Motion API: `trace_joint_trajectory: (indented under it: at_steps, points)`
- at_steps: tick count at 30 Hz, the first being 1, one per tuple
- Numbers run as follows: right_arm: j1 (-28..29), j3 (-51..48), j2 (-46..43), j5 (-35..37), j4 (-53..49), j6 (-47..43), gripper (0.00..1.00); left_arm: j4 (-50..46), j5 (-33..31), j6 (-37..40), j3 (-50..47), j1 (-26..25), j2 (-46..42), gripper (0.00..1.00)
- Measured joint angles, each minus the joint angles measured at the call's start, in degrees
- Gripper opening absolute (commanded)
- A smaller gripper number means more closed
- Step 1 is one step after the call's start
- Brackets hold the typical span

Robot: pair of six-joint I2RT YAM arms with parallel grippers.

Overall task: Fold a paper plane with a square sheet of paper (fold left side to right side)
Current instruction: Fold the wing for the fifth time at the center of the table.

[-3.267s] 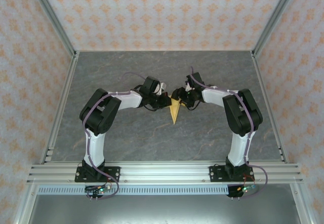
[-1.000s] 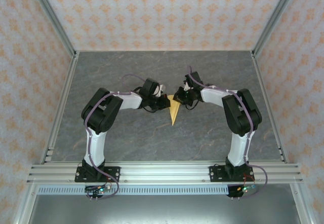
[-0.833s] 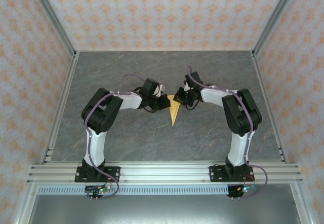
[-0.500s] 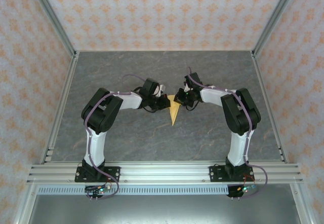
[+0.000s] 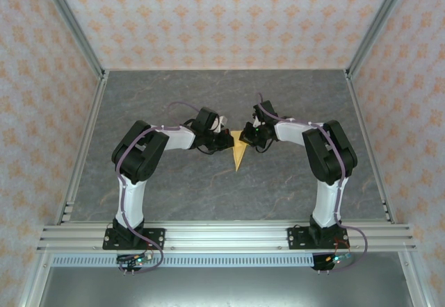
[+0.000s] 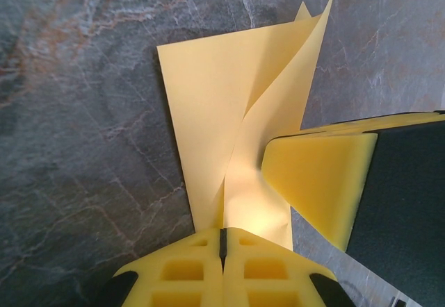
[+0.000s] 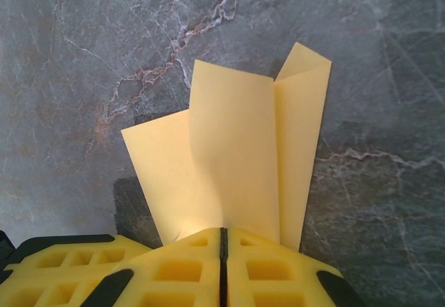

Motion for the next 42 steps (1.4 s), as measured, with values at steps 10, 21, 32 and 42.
trace_joint_trajectory:
  at_steps: [10, 21, 32, 42]
  points:
    - [0.1, -0.3, 0.0, 0.9, -0.1, -1.1, 0.08, -0.3, -0.8, 0.0, -0.5, -0.1, -1.3, 0.11]
    - [0.1, -0.7, -0.2, 0.9, 0.3, -1.3, 0.08, -3.4, -0.8, -0.4, -4.1, -0.2, -13.6, 0.14]
    - [0.1, -0.8, -0.2, 0.8, 0.4, -1.3, 0.08, 0.3, 3.0, -5.3, -5.5, -8.0, -12.3, 0.13]
    - [0.1, -0.8, -0.2, 0.8, 0.4, -1.3, 0.08, 0.3, 2.3, -5.9, -5.5, -7.8, -8.7, 0.13]
